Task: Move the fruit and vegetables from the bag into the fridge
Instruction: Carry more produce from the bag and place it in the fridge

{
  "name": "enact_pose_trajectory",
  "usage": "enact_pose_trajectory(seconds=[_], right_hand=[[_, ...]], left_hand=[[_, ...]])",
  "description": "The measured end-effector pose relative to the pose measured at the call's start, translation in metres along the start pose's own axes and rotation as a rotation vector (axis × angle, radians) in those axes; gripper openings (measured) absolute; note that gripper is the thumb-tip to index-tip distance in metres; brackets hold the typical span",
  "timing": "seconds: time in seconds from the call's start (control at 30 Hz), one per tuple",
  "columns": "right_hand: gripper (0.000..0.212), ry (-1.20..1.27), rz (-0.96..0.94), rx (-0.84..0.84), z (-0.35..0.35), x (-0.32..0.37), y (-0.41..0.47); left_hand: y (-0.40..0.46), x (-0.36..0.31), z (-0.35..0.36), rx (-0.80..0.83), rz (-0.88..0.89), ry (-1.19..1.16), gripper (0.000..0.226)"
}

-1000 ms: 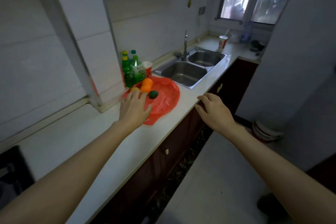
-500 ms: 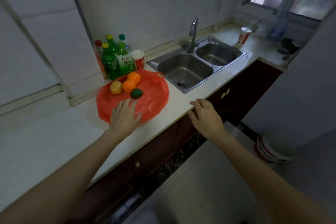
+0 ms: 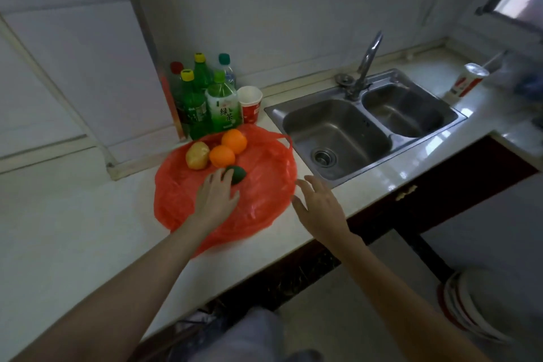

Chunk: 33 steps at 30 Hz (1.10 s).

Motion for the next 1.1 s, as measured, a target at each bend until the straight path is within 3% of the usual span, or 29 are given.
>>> enact_pose_trajectory(seconds=[0.3, 0.53, 0.87, 1.1], right_hand=[[0.041, 0.092, -0.043, 0.120, 0.033, -0.021, 0.057], [0.030, 0.124, -0.194, 0.190, 0.051, -0.041, 0.095], [0.036, 0.253, -0.429, 0.337, 0.064, -0.067, 0.177], [0.047, 0.338, -0.575, 0.435, 0.100, -0.062, 0.220]], left_hand=[[0.057, -0.006, 0.050, 0.124, -0.030, 0.091, 0.061], [0.080, -0.016, 0.063, 0.126, -0.108, 0.079, 0.065], [0.073, -0.033, 0.070, -0.088, -0.331, -0.173, 0.051], [0.036, -0.035, 0.063, -0.255, -0.553, -0.219, 0.048]])
Point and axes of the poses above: each hand's wrist, its own y-axis towards the middle knuckle, its own z-axis out of the palm, x = y × z, the point moved 1 cm from there along y, towards the middle knuckle, and after that the axes turned 14 degrees about -z, right-handed, at the moved point
